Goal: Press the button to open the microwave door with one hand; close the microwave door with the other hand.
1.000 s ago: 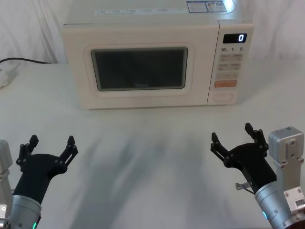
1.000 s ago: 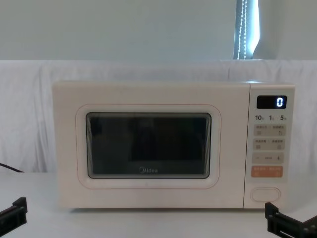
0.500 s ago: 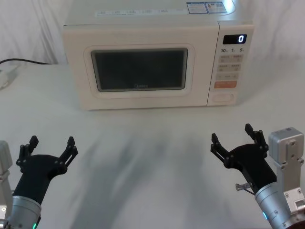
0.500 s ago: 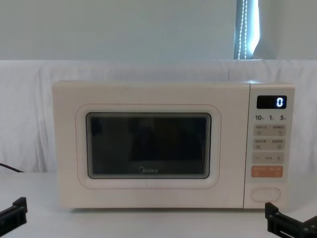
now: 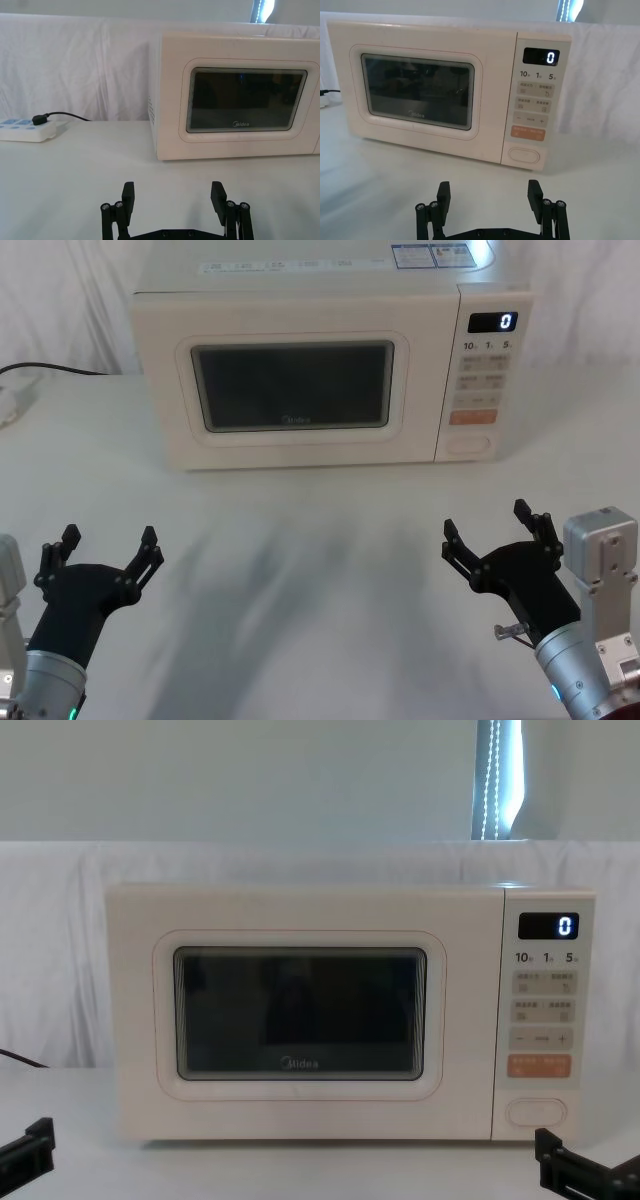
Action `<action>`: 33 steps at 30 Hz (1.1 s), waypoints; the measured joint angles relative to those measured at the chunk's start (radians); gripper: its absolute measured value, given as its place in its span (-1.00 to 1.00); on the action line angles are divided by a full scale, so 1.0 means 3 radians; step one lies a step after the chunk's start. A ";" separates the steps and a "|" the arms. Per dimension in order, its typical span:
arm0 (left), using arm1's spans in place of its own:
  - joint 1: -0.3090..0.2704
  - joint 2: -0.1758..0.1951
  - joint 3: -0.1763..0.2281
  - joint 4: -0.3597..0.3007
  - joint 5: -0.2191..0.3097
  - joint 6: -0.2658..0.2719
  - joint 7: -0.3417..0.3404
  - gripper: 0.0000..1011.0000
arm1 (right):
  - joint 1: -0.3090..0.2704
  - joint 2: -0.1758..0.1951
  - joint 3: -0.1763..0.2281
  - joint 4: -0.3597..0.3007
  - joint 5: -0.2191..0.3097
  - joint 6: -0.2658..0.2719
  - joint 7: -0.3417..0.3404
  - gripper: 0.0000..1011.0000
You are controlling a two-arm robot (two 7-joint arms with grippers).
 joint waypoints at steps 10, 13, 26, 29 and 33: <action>0.0000 0.0000 0.0000 0.0000 0.0000 0.0000 0.0000 0.98 | 0.0000 0.0000 0.0000 0.0000 0.0000 0.0000 0.0000 0.98; 0.0000 0.0000 0.0000 0.0000 0.0000 0.0000 0.0000 0.98 | 0.0000 0.0000 0.0000 0.0000 0.0000 0.0000 0.0000 0.98; 0.0000 0.0000 0.0000 0.0000 0.0000 0.0000 0.0000 0.98 | 0.0000 0.0000 0.0000 0.0000 0.0000 0.0000 0.0000 0.95; 0.0000 0.0000 0.0000 0.0000 0.0000 0.0000 0.0000 0.98 | 0.0000 0.0000 0.0000 0.0000 0.0000 0.0000 0.0000 0.84; 0.0000 0.0000 0.0000 0.0000 0.0000 0.0000 0.0000 0.98 | 0.0000 0.0000 0.0000 0.0000 0.0000 0.0000 0.0000 0.67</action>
